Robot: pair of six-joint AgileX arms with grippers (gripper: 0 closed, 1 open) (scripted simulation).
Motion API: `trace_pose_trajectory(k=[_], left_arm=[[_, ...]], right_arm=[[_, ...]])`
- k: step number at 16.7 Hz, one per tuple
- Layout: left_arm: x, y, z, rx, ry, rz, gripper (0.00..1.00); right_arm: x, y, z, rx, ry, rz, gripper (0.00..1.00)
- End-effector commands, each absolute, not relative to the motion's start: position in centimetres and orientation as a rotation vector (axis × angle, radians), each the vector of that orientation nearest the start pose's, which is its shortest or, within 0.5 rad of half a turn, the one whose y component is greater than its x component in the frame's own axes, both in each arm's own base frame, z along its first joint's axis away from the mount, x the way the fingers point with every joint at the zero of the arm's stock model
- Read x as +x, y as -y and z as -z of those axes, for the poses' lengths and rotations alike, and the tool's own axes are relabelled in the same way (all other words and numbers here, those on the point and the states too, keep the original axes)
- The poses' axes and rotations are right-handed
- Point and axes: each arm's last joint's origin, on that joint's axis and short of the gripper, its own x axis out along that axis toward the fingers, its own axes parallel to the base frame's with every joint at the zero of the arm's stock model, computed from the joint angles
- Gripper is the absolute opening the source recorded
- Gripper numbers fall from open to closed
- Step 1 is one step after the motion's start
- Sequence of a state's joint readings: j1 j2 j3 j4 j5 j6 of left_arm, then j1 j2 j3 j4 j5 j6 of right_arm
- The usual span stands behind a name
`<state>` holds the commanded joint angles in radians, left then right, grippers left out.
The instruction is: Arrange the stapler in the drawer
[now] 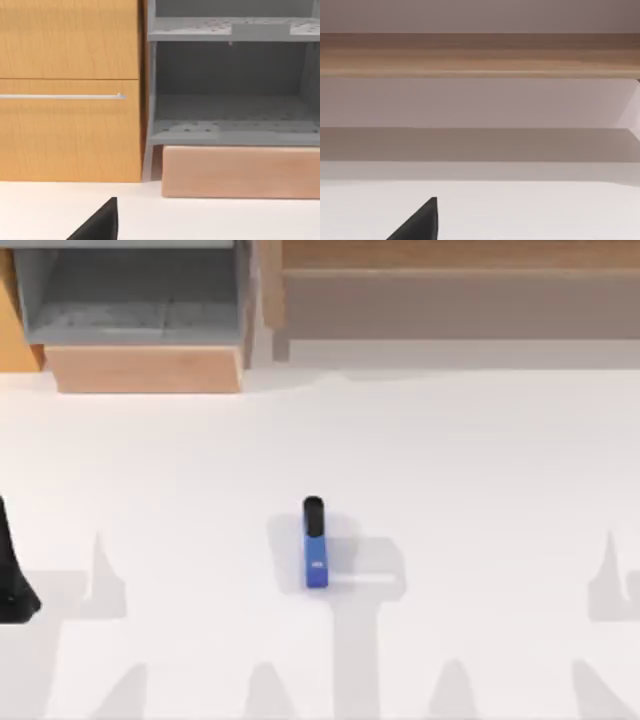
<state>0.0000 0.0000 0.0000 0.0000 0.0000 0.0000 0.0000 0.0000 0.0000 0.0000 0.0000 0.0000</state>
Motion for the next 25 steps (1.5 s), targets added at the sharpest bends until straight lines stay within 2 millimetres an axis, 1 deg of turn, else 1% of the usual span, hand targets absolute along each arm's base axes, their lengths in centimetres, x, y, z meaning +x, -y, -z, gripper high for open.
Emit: trace_pose_trajectory(k=[3,6,9,12,14,16,18,19,22,25], left_arm=[[10.6,0.1,-16.1,0.006,-0.002,0.003,1.0],[11.0,0.1,-16.9,0.067,-0.017,0.02,1.0],[12.2,-0.2,-18.7,0.184,-0.031,0.038,1.0],[14.6,-0.8,-21.1,0.344,-0.038,0.049,1.0],[17.0,-1.6,-22.5,0.468,-0.04,0.053,1.0],[20.0,-2.7,-23.6,0.6,-0.039,0.055,1.0],[23.5,-4.2,-23.9,0.737,-0.037,0.056,1.0],[25.3,-5.1,-23.8,0.807,-0.036,0.056,1.0],[30.7,-8.1,-22.2,1.015,-0.025,0.052,1.0],[35.1,-11.3,-19.3,1.212,-0.006,0.041,1.0]], right_arm=[[10.6,0.1,-16.0,0.0,0.0,0.0,1.0],[10.6,0.1,-16.0,0.0,0.0,0.0,1.0],[10.6,0.1,-16.0,0.0,0.0,0.0,1.0],[10.6,0.1,-16.0,0.0,0.0,0.0,1.0],[10.6,0.1,-16.0,0.0,0.0,0.0,1.0],[10.6,0.1,-16.0,0.0,0.0,0.0,1.0],[10.6,0.1,-16.0,0.0,0.0,0.0,1.0],[10.6,0.1,-16.0,0.0,0.0,0.0,1.0],[10.6,0.1,-16.0,0.0,0.0,0.0,1.0],[10.6,0.1,-16.0,0.0,0.0,0.0,1.0]])
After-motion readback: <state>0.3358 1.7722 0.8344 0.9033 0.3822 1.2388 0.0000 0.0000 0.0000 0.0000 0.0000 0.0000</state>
